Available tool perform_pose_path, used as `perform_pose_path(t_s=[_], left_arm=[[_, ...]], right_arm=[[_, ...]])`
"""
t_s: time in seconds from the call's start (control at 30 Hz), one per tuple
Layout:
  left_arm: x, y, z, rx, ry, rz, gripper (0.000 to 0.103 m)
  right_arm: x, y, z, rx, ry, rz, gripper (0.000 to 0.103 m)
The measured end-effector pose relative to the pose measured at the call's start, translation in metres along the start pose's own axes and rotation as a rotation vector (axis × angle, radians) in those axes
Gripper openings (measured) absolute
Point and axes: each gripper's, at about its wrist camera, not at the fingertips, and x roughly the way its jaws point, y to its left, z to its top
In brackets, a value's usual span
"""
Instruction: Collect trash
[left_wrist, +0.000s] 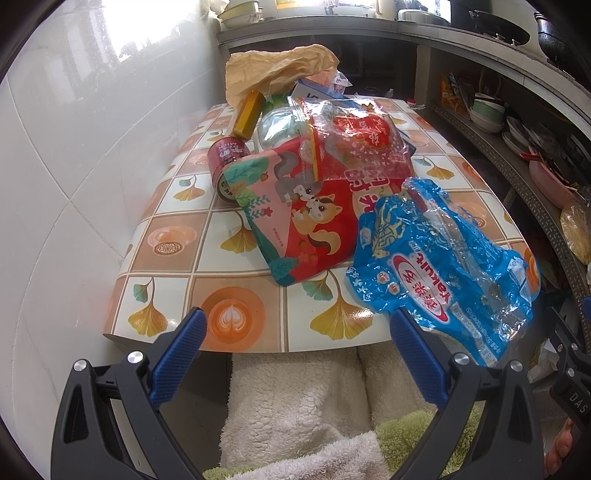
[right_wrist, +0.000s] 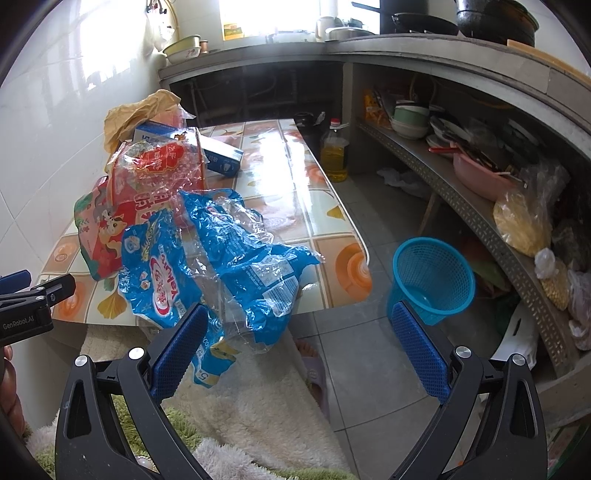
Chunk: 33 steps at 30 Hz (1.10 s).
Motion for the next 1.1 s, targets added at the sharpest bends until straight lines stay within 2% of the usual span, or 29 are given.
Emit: perform_pose_path(t_s=[0.57, 0.77, 1.0, 1.1], left_arm=[[0.001, 0.001, 0.0, -0.001, 0.004, 0.0, 0.097], [0.01, 0.004, 0.004, -0.015, 0.015, -0.017, 0.097], [0.025, 0.01, 0.01, -0.038, 0.028, -0.063, 0.097], [0.033, 0.013, 0.013, -0.03, 0.028, -0.074, 0.097]], right_arm=[[0.007, 0.005, -0.005, 0.003, 0.012, 0.005, 0.095], [0.016, 0.0, 0.003, 0.005, 0.027, 0.017, 0.095], [0.032, 0.012, 0.021, -0.063, 0.029, 0.095, 0.095], [0.051, 0.026, 0.031, -0.116, 0.085, 0.191, 0.095]])
